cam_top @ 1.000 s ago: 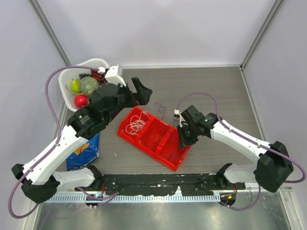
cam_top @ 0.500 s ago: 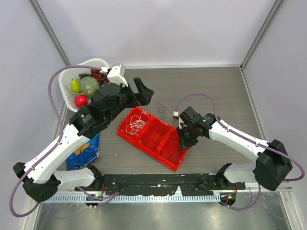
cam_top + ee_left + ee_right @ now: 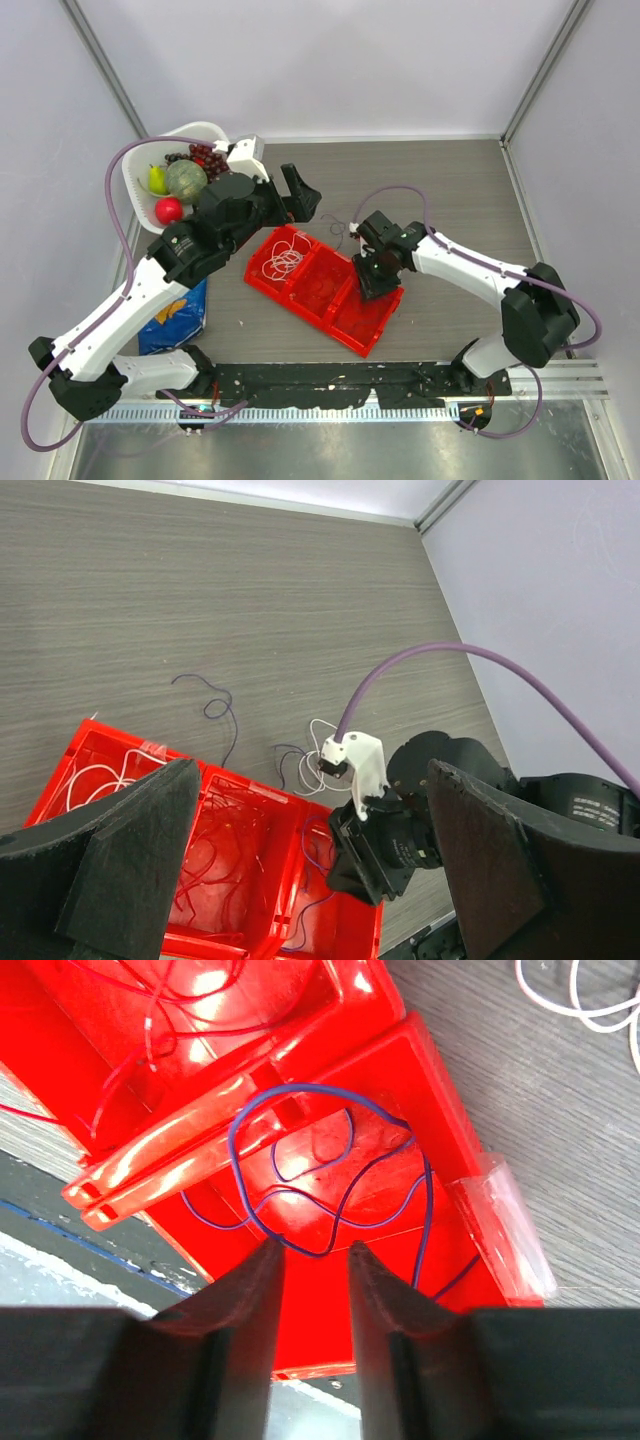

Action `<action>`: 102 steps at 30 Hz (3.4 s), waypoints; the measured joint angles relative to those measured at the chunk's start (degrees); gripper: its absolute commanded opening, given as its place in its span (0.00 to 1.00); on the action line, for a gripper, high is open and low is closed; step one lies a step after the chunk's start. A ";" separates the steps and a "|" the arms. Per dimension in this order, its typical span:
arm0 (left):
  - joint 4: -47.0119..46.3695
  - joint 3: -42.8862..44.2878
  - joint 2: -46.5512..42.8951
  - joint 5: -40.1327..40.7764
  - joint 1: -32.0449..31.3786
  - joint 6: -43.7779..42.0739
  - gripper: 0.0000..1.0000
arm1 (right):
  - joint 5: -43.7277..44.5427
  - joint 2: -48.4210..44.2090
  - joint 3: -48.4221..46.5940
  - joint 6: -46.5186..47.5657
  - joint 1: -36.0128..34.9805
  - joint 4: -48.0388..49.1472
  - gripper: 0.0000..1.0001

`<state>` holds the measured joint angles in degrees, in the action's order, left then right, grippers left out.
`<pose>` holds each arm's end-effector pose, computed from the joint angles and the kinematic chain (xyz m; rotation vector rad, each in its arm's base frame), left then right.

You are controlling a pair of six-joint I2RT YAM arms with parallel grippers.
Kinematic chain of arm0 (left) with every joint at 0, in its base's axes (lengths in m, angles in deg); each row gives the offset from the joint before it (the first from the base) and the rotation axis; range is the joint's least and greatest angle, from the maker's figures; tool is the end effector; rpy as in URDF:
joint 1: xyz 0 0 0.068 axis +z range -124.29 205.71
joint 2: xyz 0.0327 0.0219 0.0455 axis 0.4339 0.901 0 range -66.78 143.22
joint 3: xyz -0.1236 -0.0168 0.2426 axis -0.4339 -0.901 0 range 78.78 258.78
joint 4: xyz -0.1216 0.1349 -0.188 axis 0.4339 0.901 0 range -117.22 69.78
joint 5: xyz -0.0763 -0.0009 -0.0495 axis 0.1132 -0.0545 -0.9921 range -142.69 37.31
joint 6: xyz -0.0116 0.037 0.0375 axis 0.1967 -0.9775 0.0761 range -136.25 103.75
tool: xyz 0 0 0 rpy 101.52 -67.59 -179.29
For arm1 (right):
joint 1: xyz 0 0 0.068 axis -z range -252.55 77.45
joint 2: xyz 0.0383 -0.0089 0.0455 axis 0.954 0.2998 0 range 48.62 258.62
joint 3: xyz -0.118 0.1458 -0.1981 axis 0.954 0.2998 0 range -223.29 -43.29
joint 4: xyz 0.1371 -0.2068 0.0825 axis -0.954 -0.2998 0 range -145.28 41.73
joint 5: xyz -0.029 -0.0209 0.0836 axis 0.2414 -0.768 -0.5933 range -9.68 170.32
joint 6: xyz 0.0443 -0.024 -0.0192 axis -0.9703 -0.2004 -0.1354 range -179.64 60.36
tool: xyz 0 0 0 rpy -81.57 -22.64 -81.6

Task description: Untangle the cables

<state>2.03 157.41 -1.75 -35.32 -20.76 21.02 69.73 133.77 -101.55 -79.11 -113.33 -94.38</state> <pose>0.1706 -0.1642 0.4396 -0.0663 1.8958 -0.7395 0.2042 0.1846 0.2151 -0.5842 2.8845 0.4569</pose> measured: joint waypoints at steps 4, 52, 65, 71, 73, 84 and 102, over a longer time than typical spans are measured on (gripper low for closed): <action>0.83 0.00 -0.02 0.11 0.00 0.00 1.00 | 0.09 -2.27 -0.74 0.66 0.00 -0.13 0.54; 3.82 -2.82 -5.70 0.63 0.00 2.84 1.00 | -10.12 -6.82 6.80 1.07 -0.44 6.27 0.01; 3.74 -2.82 -3.56 0.35 0.00 2.86 1.00 | -8.22 -4.76 3.28 -0.13 -0.52 2.78 0.39; 3.74 -2.82 -3.58 0.37 0.00 2.84 1.00 | -2.95 -5.84 -1.66 -0.04 -0.22 0.39 0.46; 3.74 -2.82 -3.52 0.37 0.02 2.86 1.00 | -0.96 -6.80 -3.54 -0.42 0.37 0.26 0.48; 7.54 -2.69 -2.51 -3.28 0.02 8.04 1.00 | 9.75 -2.08 -7.93 -12.94 20.63 3.15 0.50; 16.85 -2.25 -2.78 -6.97 0.02 12.41 0.98 | 6.88 13.16 -3.06 -9.88 23.58 8.50 0.37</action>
<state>18.88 155.16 -4.52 -42.29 -20.74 33.44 76.61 146.93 -104.61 -88.99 -89.74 -85.88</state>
